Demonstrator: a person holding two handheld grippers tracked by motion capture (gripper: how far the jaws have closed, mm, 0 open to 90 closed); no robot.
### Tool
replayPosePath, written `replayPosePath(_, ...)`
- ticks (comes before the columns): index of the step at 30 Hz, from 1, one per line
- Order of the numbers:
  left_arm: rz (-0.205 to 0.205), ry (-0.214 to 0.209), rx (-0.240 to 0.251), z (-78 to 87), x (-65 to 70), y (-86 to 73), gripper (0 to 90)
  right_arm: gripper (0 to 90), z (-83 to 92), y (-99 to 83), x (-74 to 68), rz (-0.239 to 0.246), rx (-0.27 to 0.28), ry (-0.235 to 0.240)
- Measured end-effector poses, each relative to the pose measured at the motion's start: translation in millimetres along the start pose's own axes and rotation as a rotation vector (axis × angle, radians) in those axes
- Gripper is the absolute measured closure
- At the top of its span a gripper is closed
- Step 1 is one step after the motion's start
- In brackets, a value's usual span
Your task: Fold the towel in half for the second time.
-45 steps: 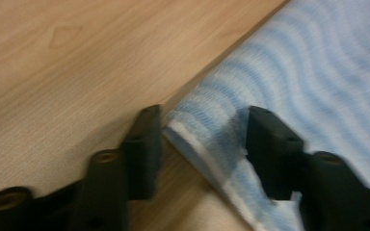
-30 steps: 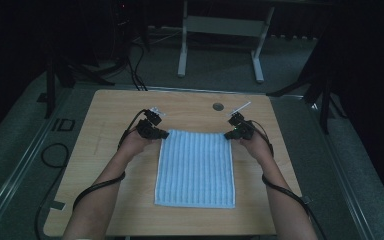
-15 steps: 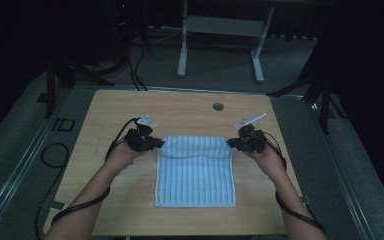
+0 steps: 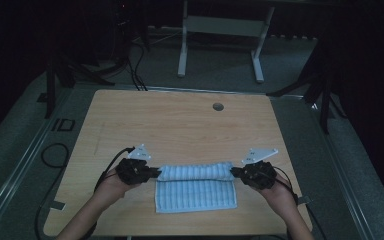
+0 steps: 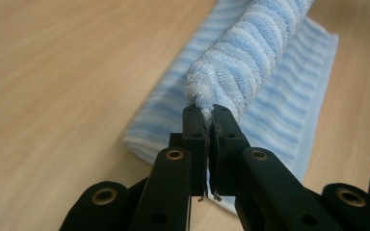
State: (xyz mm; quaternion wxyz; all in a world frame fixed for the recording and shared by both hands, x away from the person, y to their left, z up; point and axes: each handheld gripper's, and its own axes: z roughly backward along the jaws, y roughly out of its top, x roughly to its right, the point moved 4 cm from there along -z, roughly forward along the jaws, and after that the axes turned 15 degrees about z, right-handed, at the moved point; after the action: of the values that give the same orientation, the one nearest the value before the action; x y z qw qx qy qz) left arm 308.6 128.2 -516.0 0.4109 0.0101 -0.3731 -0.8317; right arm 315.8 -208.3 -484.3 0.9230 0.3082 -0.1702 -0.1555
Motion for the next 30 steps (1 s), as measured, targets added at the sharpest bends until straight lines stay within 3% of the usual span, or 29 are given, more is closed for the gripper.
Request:
replayPosePath(7, -0.008, -0.025, -0.019, -1.0, 17.8, -19.6, 85.4, 86.5, -3.8, -22.7, -19.2, -0.039, -0.002, 0.025)
replayPosePath(10, -0.024, -0.043, -0.022, 2.3, 30.0, -26.5, 84.0, 78.3, 3.1, -29.6, -28.3, -0.033, 0.01, 0.054)
replayPosePath(11, -0.019, -0.071, -0.033, 3.4, 34.2, -28.6, 81.0, 72.9, 7.0, -30.9, -30.3, -0.035, 0.016, 0.052)
replayPosePath(13, -0.027, -0.114, -0.048, 7.2, 42.2, -31.5, 66.6, 64.2, 15.6, -31.8, -31.2, -0.044, 0.032, 0.057)
replayPosePath(15, -0.036, -0.11, -0.063, 10.1, 46.4, -31.7, 57.3, 62.0, 22.8, -30.5, -29.8, -0.059, 0.046, 0.04)
replayPosePath(17, -0.04, -0.099, -0.062, 11.0, 47.0, -30.2, 57.0, 63.5, 23.0, -28.9, -28.9, -0.067, 0.05, 0.045)
replayPosePath(22, -0.026, -0.07, -0.076, -7.8, 46.1, -30.7, 54.3, 65.4, -2.0, -29.1, -31.5, -0.046, 0.001, 0.085)
replayPosePath(26, -0.035, -0.085, -0.105, -23.8, 49.5, -33.2, 54.3, 66.2, -24.9, -33.0, -33.5, -0.038, -0.045, 0.108)
replayPosePath(27, -0.033, -0.099, -0.132, -32.8, 50.9, -35.4, 54.3, 66.2, -29.5, -34.4, -34.5, -0.037, -0.059, 0.114)
replayPosePath(30, -0.04, -0.086, -0.156, -41.4, 53.4, -39.7, 51.8, 66.1, -37.0, -38.2, -37.1, -0.029, -0.092, 0.121)
